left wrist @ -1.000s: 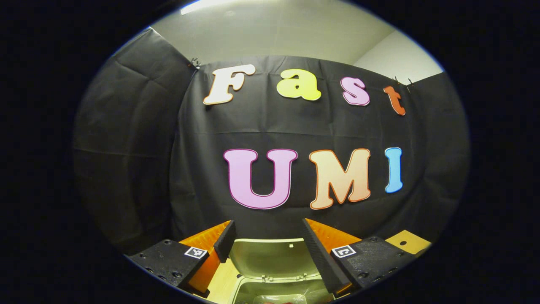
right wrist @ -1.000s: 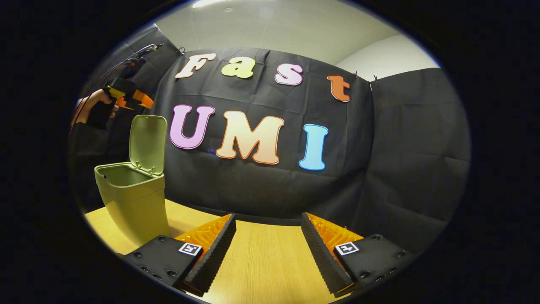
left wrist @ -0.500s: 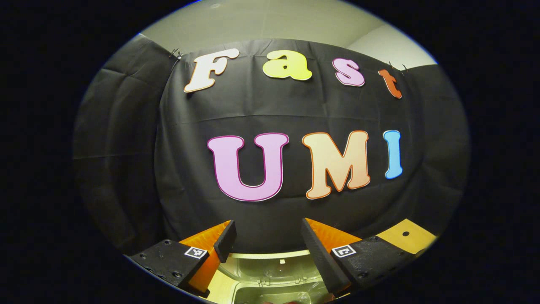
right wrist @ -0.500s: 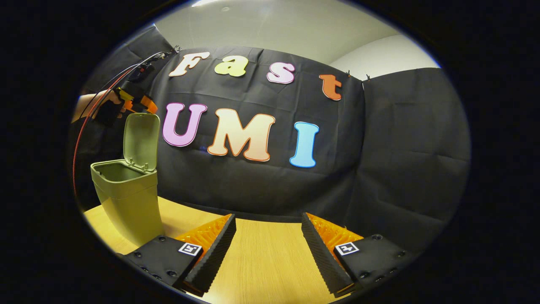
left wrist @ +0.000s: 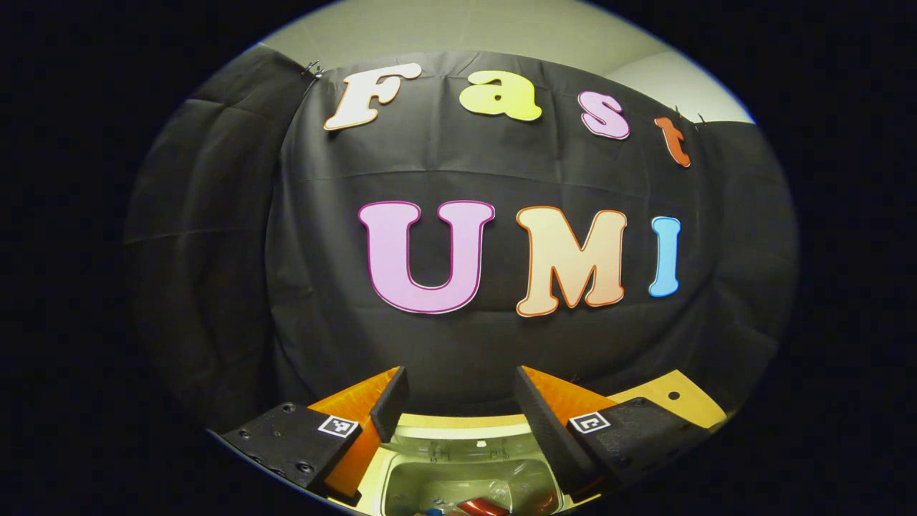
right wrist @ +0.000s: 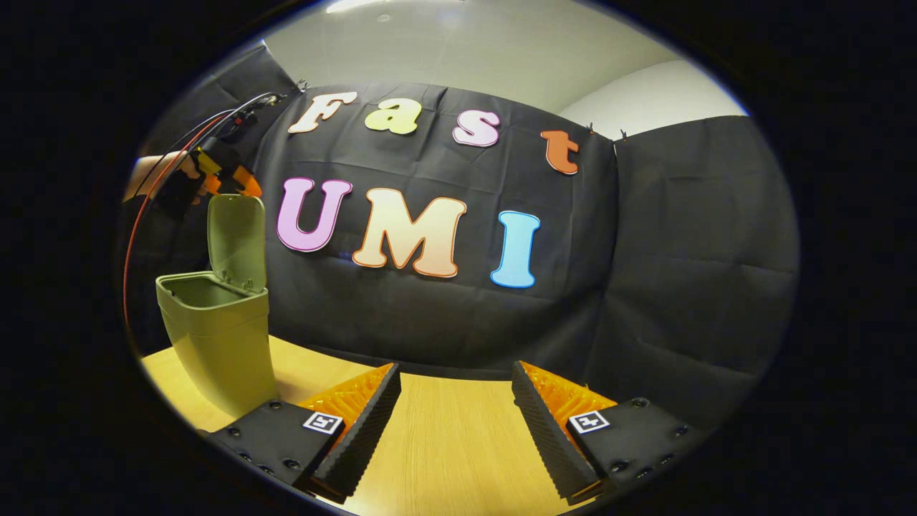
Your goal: Press the lid of the desktop garbage bin to open it, pick up the crumpled paper on the desktop and throw it into the bin, then pick up the pop can on the desktop and drop it into the bin, and finally close the garbage bin lid.
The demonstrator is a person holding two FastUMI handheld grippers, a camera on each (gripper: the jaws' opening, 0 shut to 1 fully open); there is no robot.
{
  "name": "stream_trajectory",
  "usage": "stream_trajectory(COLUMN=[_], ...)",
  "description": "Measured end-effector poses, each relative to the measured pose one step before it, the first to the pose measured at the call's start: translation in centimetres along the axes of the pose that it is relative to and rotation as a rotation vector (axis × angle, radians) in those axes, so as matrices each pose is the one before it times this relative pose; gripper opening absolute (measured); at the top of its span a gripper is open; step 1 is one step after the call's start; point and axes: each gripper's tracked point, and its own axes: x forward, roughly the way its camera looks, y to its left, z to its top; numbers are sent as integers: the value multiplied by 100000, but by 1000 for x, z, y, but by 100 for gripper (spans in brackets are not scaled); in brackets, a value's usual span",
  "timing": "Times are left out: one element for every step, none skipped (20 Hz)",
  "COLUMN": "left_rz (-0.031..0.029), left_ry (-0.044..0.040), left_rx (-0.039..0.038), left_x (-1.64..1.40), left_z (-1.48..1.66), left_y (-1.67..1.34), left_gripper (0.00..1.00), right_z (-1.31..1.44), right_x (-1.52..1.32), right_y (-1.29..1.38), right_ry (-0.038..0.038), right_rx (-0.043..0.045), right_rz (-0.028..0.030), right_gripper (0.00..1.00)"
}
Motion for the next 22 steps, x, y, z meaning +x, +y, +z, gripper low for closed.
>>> stream_trajectory(left_rz=[501,626,530,-168,36,-251,-499,-289,-521,-107,-684,-879,78,1203,1568,731,-38,-1086,-757,241,656,856], left_ry=[-29,131,-358,-195,11,-4,808,1625,2272,2082,952,-1361,1,1479,2071,2270,622,193,-512,701,1509,1781], left_rx=[-11,605,614,7,-648,-791,-1204,-1988,-2287,-2022,-1885,-931,139,1463,1671,682,199,-880,-448,232,774,619], left_x=[-597,-747,-793,-768,-787,-610,-433,-406,-376,-420,-358,-393,-168,-96,-71,-73,-382,-132,-140,-4,66,71], left_z=[-498,-572,-597,-572,-678,-767,-974,-1188,-1325,-1269,-1152,-377,-1038,-931,-1119,-1064,-450,-358,-160,-396,-910,-887], left_y=[-100,56,57,-142,-212,-94,-167,-139,-61,-2,-106,-189,3,243,366,116,-142,-255,-226,134,238,169], left_gripper=[90,89,89,89,89,90,92,92,92,92,92,92,93,93,92,91,93,93,94,94,93,93], right_z=[-125,36,-75,-138,-312,-46,111,131,262,184,178,-36,-69,-33,-204,-209,-301,-156,-94,2,-115,-167], right_x=[-141,-2,-80,28,-123,-41,-16,10,34,29,35,-85,-61,-61,-196,-124,-89,-83,-201,-143,-141,-23], right_y=[81,16,51,175,-65,8,53,21,-77,2,149,88,-72,40,48,121,118,127,86,127,7,72], right_ry=[-96,26,196,459,510,378,247,-188,-356,-293,-116,93,255,288,360,488,601,607,207,-277,-238,247], right_rx=[330,45,86,194,363,427,356,51,-35,135,155,13,-73,-59,-50,-220,-248,-62,139,-61,-439,-501], right_rz=[411,273,361,371,362,319,476,185,-8,358,462,254,165,214,343,467,400,564,599,482,224,339], right_gripper=[98,100,100,98,98,98,98,98,100,100,100,98,100,98,98,98,98,98,98,100,98,98])
